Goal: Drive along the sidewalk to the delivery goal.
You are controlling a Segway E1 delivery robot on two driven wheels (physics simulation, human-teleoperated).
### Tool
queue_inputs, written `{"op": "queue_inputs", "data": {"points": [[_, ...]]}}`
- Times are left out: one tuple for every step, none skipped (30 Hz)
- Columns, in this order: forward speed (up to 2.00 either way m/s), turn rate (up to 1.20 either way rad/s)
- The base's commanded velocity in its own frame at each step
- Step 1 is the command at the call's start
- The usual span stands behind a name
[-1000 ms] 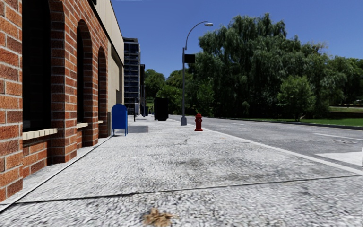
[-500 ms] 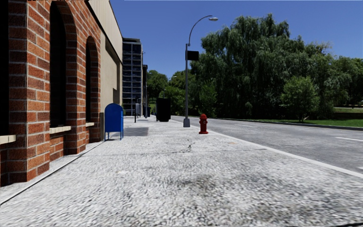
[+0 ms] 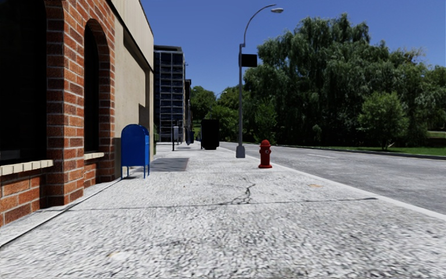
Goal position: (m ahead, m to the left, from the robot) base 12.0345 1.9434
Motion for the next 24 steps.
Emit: {"op": "queue_inputs", "data": {"points": [[2.00, 0.00], [2.00, 0.00], [2.00, 0.00], [2.00, 0.00], [2.00, 0.00], [2.00, 0.00], [2.00, 0.00], [2.00, 0.00], [2.00, 0.00], [2.00, 0.05], [2.00, 0.26], [2.00, 0.26], [2.00, 0.36], [2.00, 0.38], [2.00, 0.38], [2.00, 0.39], [2.00, 0.39], [2.00, 0.39], [2.00, 0.39], [2.00, 0.39], [2.00, 0.39], [2.00, 0.39], [2.00, 0.39], [2.00, 0.39]]}}
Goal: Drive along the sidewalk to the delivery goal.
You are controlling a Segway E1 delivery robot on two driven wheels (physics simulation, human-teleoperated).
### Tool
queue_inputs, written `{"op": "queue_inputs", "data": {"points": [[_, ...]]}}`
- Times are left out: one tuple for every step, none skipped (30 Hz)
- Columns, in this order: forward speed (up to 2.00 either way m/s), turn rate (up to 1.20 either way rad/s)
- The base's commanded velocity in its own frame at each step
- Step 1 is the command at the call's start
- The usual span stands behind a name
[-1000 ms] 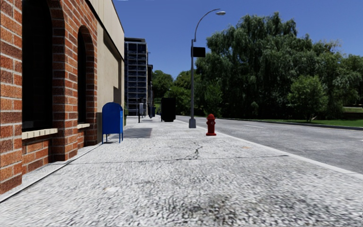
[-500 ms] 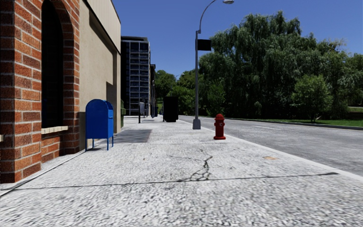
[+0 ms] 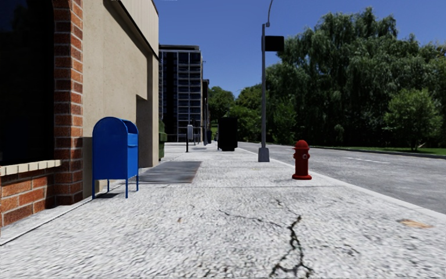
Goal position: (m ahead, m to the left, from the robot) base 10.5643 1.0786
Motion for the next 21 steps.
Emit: {"op": "queue_inputs", "data": {"points": [[2.00, 0.39], [2.00, 0.39], [2.00, 0.39], [2.00, 0.39], [2.00, 0.39], [2.00, 0.32], [2.00, 0.00], [2.00, 0.00], [2.00, 0.00], [2.00, 0.00], [2.00, 0.00], [2.00, 0.00], [2.00, 0.00], [2.00, 0.00], [2.00, 0.00], [2.00, 0.00], [2.00, 0.00], [2.00, 0.00], [2.00, 0.00], [2.00, 0.00], [2.00, 0.00]]}}
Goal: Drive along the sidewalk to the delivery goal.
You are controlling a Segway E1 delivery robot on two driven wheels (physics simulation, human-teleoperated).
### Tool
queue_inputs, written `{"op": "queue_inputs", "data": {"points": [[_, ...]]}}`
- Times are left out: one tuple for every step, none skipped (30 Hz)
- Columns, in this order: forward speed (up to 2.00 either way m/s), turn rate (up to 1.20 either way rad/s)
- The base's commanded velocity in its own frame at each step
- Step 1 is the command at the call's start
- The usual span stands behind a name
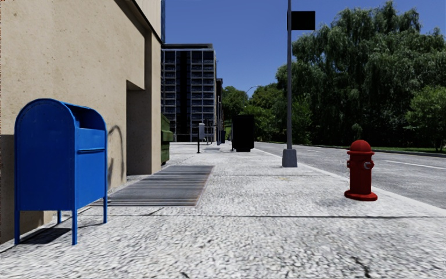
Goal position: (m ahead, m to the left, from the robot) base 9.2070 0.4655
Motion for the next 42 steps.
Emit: {"op": "queue_inputs", "data": {"points": [[2.00, 0.00], [2.00, 0.00], [2.00, 0.00], [2.00, 0.00], [2.00, 0.00], [2.00, 0.00], [2.00, 0.00], [2.00, 0.00], [2.00, 0.00], [2.00, 0.00], [2.00, 0.06], [2.00, 0.13], [2.00, 0.13], [2.00, 0.17], [2.00, 0.18], [2.00, 0.25], [2.00, 0.25], [2.00, 0.69], [2.00, 0.80], [2.00, 0.80], [2.00, 0.84], [2.00, 0.42], [2.00, 0.22], [2.00, 0.22], [2.00, 0.00], [2.00, 0.00], [2.00, 0.00], [2.00, 0.00], [2.00, 0.00], [2.00, 0.00], [2.00, 0.00], [2.00, 0.00], [2.00, 0.00], [2.00, 0.00], [2.00, 0.00], [2.00, 0.00], [2.00, 0.00], [2.00, 0.00], [2.00, 0.00], [2.00, 0.00], [2.00, 0.00], [2.00, 0.00]]}}
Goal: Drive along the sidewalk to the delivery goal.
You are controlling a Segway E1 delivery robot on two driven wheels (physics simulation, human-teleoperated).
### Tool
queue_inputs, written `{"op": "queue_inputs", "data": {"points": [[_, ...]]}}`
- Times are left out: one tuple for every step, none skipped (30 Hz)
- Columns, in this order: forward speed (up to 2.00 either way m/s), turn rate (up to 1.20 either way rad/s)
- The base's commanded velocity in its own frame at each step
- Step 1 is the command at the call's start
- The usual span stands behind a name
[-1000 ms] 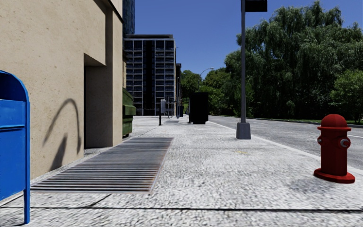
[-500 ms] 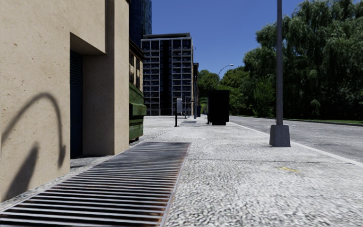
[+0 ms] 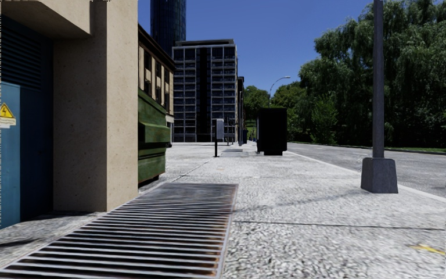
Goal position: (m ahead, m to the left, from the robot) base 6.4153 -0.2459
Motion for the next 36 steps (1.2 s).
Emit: {"op": "queue_inputs", "data": {"points": [[2.00, 0.00], [2.00, 0.00], [2.00, 0.00], [2.00, 0.00], [2.00, 0.00], [2.00, 0.00], [2.00, 0.00], [2.00, 0.00], [2.00, 0.00], [2.00, 0.00], [2.00, 0.00], [2.00, 0.00], [2.00, 0.00], [2.00, 0.00], [2.00, 0.00], [2.00, 0.00], [2.00, 0.00], [2.00, 0.00], [2.00, 0.00], [2.00, 0.00], [2.00, 0.00], [2.00, 0.00], [2.00, 0.00], [2.00, -0.02], [2.00, -0.09], [2.00, -0.14], [2.00, -0.14], [2.00, -0.21], [2.00, -0.24], [2.00, -0.26], [2.00, -0.26], [2.00, -0.27], [2.00, -0.27], [2.00, -0.27], [2.00, -0.27], [2.00, -0.26]]}}
